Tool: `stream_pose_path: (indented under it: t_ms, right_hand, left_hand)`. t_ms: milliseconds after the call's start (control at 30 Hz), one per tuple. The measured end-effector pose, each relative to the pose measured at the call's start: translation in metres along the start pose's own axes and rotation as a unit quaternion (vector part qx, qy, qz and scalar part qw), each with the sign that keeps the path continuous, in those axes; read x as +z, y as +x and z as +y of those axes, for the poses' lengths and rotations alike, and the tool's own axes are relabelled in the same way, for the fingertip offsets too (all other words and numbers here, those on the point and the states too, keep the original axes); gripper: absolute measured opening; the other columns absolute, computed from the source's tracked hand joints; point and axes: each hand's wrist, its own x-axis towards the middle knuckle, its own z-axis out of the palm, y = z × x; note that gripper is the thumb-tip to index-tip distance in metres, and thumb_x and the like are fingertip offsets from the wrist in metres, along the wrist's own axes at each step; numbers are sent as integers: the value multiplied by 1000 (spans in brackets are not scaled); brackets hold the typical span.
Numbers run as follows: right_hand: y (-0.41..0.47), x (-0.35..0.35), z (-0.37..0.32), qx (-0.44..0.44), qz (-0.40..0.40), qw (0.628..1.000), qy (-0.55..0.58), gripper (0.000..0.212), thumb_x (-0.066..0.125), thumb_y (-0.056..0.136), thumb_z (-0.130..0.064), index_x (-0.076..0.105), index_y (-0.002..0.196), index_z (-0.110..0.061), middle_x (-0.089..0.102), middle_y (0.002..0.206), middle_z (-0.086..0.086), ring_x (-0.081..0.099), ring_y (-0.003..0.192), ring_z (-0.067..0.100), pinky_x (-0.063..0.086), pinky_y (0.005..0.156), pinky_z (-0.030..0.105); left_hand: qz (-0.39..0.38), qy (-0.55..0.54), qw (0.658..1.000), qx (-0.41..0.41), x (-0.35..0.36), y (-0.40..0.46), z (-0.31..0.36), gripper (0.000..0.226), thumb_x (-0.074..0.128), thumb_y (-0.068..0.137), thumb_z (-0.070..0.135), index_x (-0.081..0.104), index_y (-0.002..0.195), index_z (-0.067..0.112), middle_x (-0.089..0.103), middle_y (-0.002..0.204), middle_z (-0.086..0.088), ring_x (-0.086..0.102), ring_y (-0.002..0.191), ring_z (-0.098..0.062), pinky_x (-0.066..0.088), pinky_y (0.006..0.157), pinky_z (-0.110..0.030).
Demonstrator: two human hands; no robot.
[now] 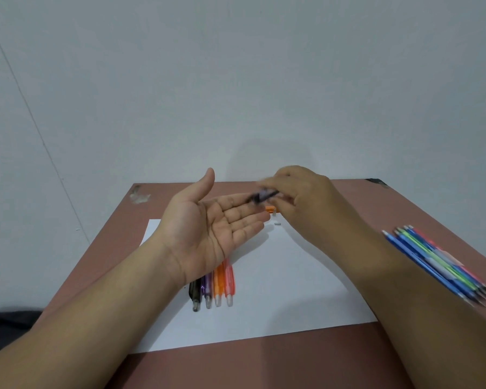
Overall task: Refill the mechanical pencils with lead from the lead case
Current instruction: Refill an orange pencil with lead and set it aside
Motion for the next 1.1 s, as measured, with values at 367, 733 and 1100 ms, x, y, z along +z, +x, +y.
stream_pose_path:
  t_ms: [367, 733, 1100]
  right_hand:
    - [-1, -17, -15, 64, -51, 997, 5, 94, 55, 99, -18, -9, 146, -69, 62, 97, 2, 60, 80, 15, 57, 75, 38]
    - [-2, -7, -5, 75, -30, 995, -63, 53, 57, 93, -12, 60, 138, -40, 60, 93, -7, 55, 81, 14, 53, 70, 36]
    - [0, -1, -6, 83, -69, 990, -87, 43, 60, 96, -27, 61, 134, -47, 60, 92, -7, 57, 85, 16, 52, 71, 35]
  left_hand:
    - [12, -2, 1000, 2, 0, -1, 1, 80, 47, 97, 57, 48, 137, -12, 58, 133, -33, 60, 121, -45, 46, 107, -49]
    - [198, 424, 859, 206, 0, 4, -11, 9, 70, 93, 18, 75, 89, 13, 77, 87, -9, 74, 94, -29, 59, 91, -43]
    - [225, 529, 782, 242, 4, 3, -15, 11, 74, 89, 25, 76, 80, 31, 75, 75, 10, 74, 81, -14, 59, 88, -42]
